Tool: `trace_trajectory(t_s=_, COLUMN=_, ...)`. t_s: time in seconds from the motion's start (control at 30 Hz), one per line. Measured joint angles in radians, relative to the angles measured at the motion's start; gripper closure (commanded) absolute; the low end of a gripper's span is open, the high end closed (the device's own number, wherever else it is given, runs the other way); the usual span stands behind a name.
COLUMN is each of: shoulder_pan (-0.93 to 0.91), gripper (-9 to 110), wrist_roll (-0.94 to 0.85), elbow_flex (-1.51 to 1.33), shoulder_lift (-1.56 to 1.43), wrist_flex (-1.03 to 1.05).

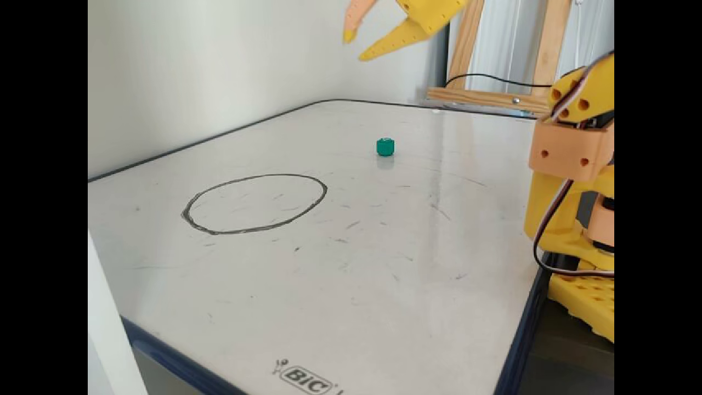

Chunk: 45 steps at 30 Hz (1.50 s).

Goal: Grasp a green cube and put it in the black circle

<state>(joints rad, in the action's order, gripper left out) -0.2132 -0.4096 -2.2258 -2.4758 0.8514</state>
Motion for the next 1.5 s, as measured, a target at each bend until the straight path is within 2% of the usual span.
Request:
trace_trajectory(t_s=0.13, shoulder_pan=-0.081, gripper=94, wrist_roll=0.161, elbow_flex=0.132, shoulder_lift=0.178, wrist_flex=0.066)
trace_trajectory(t_s=0.3, shoulder_pan=-0.140, gripper=96, wrist_roll=0.477, elbow_flex=0.281, shoulder_lift=0.368, wrist_flex=0.183)
trace_trajectory(t_s=0.43, shoulder_pan=-0.152, gripper=95, wrist_roll=0.586, elbow_flex=0.422, shoulder_lift=0.503, wrist_flex=0.308)
trace_trajectory(t_s=0.7, shoulder_pan=-0.164, gripper=92, wrist_roll=0.607, elbow_flex=0.657, shoulder_lift=0.742, wrist_flex=0.462)
trace_trajectory(t_s=1.2, shoulder_pan=-0.198, gripper=91, wrist_roll=0.560, elbow_flex=0.695, shoulder_lift=0.980, wrist_flex=0.391)
trace_trajectory(t_s=1.5, shoulder_pan=-0.201, gripper=89, wrist_roll=0.529, elbow_flex=0.847, shoulder_lift=1.085, wrist_flex=0.405)
